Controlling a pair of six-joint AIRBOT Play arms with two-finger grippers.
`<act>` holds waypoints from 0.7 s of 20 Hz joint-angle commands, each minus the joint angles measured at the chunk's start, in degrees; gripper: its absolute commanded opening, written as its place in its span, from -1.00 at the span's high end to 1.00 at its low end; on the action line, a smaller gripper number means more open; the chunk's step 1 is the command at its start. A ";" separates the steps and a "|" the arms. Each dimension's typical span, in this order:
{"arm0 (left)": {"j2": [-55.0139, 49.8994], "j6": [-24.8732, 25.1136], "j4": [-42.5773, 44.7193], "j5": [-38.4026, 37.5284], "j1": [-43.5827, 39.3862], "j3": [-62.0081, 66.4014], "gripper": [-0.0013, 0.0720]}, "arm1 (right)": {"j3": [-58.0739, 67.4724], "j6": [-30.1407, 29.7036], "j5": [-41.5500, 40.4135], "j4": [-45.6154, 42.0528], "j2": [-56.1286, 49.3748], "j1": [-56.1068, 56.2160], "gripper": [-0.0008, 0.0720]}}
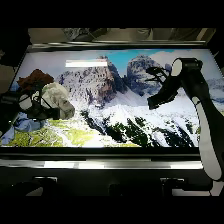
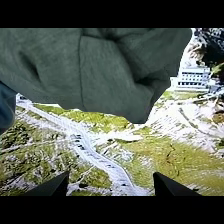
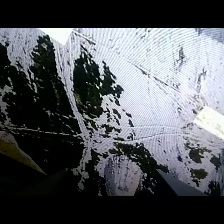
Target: Fold the shirts.
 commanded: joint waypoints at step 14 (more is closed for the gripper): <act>-0.79 0.02 0.02 9.35 0.04 -0.02 -0.78 | -0.02 -0.59 -9.51 -1.05 -0.02 0.07 -0.80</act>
